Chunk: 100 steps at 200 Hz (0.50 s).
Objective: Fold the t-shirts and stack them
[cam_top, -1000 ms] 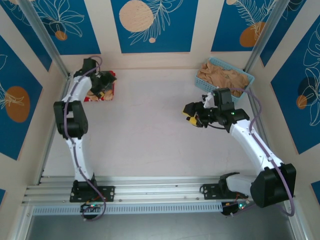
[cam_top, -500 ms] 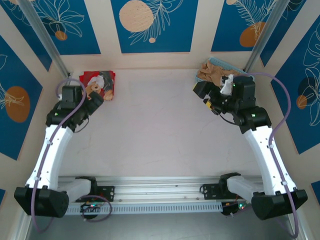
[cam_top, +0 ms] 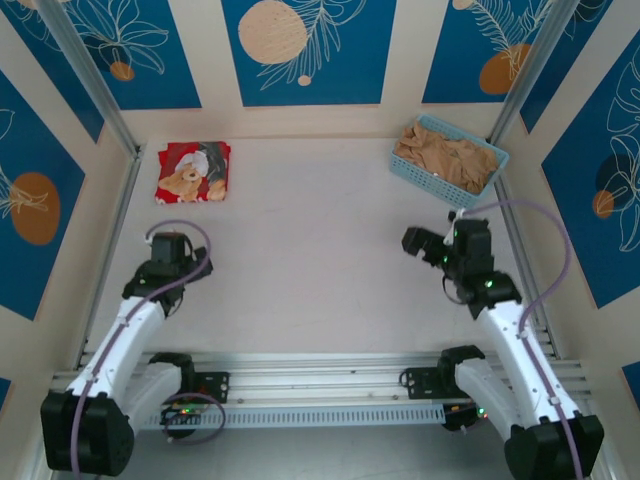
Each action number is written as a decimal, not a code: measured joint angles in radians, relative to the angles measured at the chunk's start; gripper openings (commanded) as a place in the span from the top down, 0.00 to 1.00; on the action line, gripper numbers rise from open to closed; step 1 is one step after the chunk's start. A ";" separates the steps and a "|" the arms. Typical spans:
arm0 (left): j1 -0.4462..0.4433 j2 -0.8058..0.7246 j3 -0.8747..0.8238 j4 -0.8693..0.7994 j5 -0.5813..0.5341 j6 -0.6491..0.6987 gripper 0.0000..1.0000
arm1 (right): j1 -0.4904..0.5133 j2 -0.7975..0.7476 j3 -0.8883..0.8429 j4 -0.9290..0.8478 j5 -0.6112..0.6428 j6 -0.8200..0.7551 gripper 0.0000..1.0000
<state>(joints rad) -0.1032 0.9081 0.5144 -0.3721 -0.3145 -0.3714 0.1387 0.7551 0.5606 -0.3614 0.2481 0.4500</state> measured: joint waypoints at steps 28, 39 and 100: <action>0.001 0.103 -0.083 0.257 0.011 0.122 0.00 | -0.037 0.008 -0.259 0.288 0.042 -0.135 0.00; 0.003 0.189 -0.072 0.374 0.019 0.153 0.00 | -0.060 0.063 -0.290 0.367 0.044 -0.158 0.00; 0.025 0.533 -0.050 0.817 0.047 0.281 0.00 | -0.120 0.474 -0.243 0.792 0.006 -0.209 0.00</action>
<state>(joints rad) -0.0780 1.4406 0.4644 0.4450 -0.2676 -0.0902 0.0189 1.2293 0.3180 0.4301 0.2546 0.2413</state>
